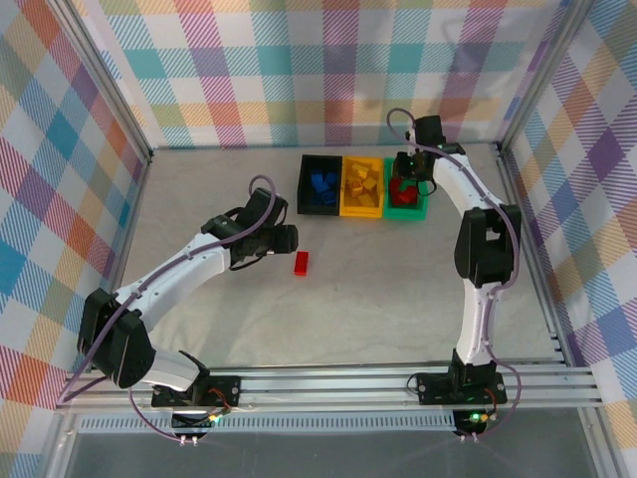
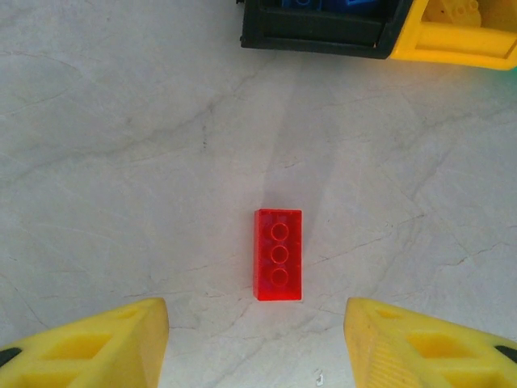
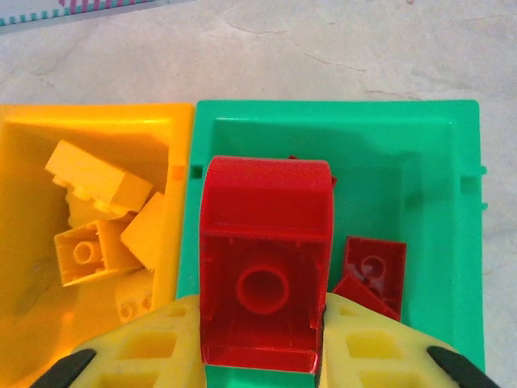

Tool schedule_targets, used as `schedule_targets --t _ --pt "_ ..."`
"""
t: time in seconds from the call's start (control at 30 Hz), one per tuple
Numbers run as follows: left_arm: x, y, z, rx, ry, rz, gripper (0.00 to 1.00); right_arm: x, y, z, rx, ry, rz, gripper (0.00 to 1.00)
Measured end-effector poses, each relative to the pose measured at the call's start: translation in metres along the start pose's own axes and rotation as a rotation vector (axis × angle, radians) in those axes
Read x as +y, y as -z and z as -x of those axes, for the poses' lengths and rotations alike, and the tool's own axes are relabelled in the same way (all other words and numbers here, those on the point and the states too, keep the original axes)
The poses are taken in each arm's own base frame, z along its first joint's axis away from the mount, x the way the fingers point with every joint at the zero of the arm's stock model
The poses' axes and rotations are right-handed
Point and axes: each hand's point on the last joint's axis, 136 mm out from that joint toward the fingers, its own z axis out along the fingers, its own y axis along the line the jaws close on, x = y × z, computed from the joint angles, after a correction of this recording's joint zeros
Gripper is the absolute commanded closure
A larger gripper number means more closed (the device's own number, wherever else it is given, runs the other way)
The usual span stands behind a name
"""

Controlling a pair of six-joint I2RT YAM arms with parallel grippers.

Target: Sort the legos into containers by color

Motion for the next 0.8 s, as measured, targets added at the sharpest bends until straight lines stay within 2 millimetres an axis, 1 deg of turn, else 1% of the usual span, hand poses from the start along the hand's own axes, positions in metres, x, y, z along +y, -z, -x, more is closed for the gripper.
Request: schedule_targets --t 0.03,0.17,0.27,0.4,0.5,0.6,0.67,0.8 --pt "-0.001 0.0 0.001 0.001 -0.001 0.001 0.4 0.0 -0.002 0.001 0.004 0.003 0.0 0.62" --pt "-0.005 -0.001 0.004 0.01 -0.006 0.001 0.4 0.0 -0.007 0.004 0.009 0.017 0.0 0.42" --pt "-0.012 -0.008 0.005 0.026 -0.018 0.003 0.38 0.0 -0.006 0.004 0.013 0.02 0.002 0.36" --pt "-0.019 -0.017 -0.004 0.06 -0.046 0.008 0.35 0.0 -0.006 0.001 0.018 0.019 0.004 0.34" --pt "-0.019 -0.023 -0.01 0.085 -0.055 0.02 0.34 -0.002 0.001 -0.013 0.04 0.013 0.001 0.33" --pt "-0.017 -0.033 -0.016 0.11 -0.06 0.034 0.31 -0.004 0.02 -0.037 0.06 -0.004 0.003 0.31" --pt "-0.016 -0.042 -0.022 0.137 -0.065 0.049 0.3 -0.003 0.039 -0.051 0.058 -0.022 0.015 0.3" --pt "-0.012 -0.065 -0.036 0.2 -0.078 0.082 0.3 0.004 0.079 -0.068 0.011 -0.056 0.064 0.3"
